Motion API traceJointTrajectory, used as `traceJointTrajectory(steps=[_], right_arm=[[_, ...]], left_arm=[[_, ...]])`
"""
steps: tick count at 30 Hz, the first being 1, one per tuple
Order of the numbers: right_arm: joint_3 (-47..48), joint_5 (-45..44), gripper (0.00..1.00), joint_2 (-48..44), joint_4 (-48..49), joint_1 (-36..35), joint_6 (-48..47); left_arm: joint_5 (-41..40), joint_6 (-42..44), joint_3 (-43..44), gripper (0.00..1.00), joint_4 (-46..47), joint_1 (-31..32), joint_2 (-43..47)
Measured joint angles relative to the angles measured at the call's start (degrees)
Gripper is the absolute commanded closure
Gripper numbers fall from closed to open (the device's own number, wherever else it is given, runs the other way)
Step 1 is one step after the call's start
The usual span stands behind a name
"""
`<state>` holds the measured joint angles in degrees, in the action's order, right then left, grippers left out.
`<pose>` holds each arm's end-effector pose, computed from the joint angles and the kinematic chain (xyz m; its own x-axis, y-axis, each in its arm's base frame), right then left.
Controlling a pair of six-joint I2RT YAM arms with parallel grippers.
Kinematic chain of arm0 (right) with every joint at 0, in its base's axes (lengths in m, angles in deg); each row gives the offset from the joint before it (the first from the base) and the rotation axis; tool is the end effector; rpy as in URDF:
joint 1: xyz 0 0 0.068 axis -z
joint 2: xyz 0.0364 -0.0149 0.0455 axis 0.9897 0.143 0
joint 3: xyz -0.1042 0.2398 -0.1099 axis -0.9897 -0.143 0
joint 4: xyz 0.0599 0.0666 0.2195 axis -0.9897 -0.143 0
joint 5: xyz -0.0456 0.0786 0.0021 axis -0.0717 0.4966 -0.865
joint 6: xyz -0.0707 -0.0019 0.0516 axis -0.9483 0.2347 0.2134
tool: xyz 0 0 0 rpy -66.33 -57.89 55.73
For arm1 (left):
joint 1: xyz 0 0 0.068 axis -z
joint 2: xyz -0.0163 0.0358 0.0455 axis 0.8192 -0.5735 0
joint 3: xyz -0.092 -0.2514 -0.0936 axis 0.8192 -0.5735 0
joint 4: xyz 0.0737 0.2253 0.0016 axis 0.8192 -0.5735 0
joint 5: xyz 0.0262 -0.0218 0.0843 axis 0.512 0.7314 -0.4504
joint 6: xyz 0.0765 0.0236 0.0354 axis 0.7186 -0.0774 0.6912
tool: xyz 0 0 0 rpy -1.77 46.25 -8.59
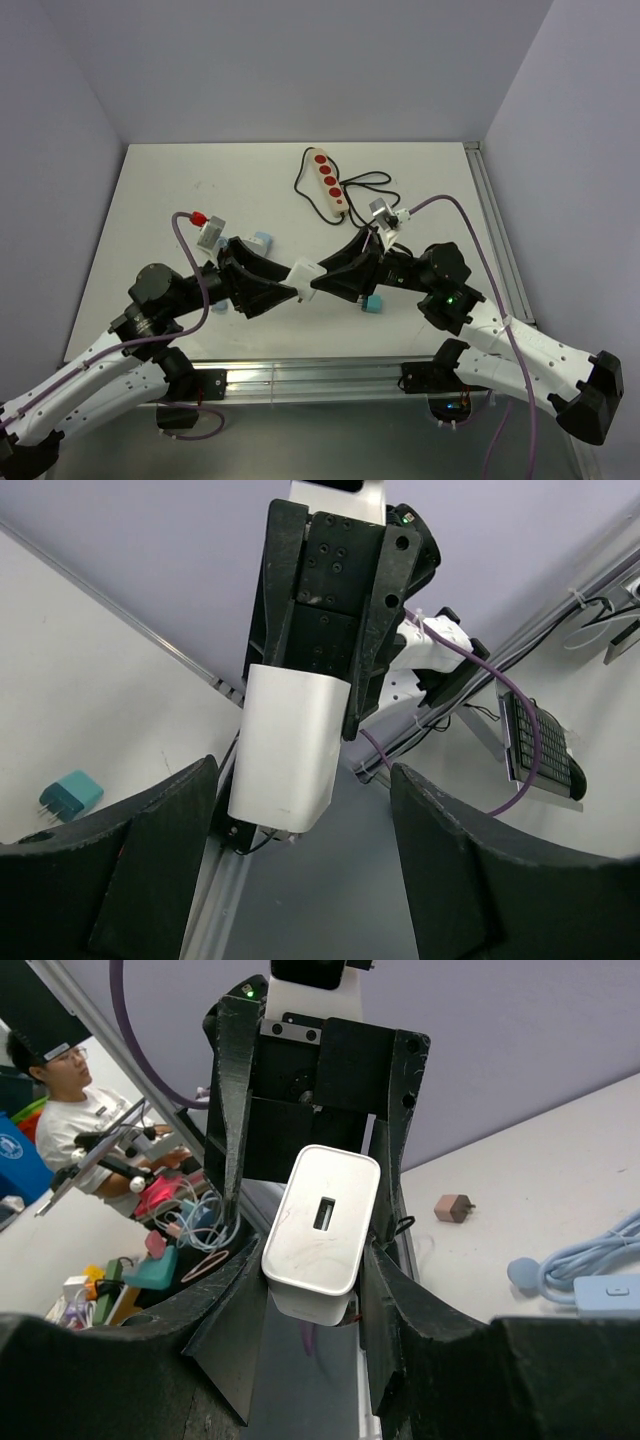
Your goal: Insert the plug
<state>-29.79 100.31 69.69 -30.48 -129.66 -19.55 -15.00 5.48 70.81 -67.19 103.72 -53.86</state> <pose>0.0902 0.1669 0.3790 -0.4177 0.2861 -0.8624 -0.9048 -0.0444 0.4235 0.0745 -0.1333 0.3674 -0.6017 -0.3359 -0.7246 0.7490 0.0776 -0.6580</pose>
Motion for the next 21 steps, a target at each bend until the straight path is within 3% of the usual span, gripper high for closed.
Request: traceJointTrajectory(steps=[6, 8, 10, 12, 13, 17, 21], right_arm=[[0.0, 0.96, 1.0, 1.55, 2.38, -0.33, 1.6], [0.0, 1.01, 1.0, 1.7, 2.75, -0.39, 1.77], [0.0, 1.01, 1.0, 1.7, 3.02, -0.48, 1.81], [0.02, 1.09, 1.0, 1.68, 3.32, -0.68, 1.75], [0.04, 1.31, 1.0, 1.57, 2.84, -0.72, 1.9], [1.92, 1.33, 0.54, 1.46, -1.77, -0.74, 1.14], [6.32, 0.92, 0.45, 1.6, -9.73, -0.74, -1.92]], left_arm=[[1.84, -0.72, -0.02, 0.32, 2.95, 0.0, -1.31], [2.4, -1.25, -0.02, 0.39, 3.41, 0.0, -1.97], [2.84, -1.68, -0.02, 0.53, 3.76, 0.0, -2.56], [3.13, -1.99, -0.02, 0.74, 3.8, -0.22, -3.13], [3.63, -1.88, -0.02, 0.99, 4.0, -0.24, -3.34], [4.55, -0.31, 0.66, 0.99, 2.8, -0.48, -3.3], [4.17, 2.56, 3.02, 1.0, -2.08, -0.52, -3.3]])
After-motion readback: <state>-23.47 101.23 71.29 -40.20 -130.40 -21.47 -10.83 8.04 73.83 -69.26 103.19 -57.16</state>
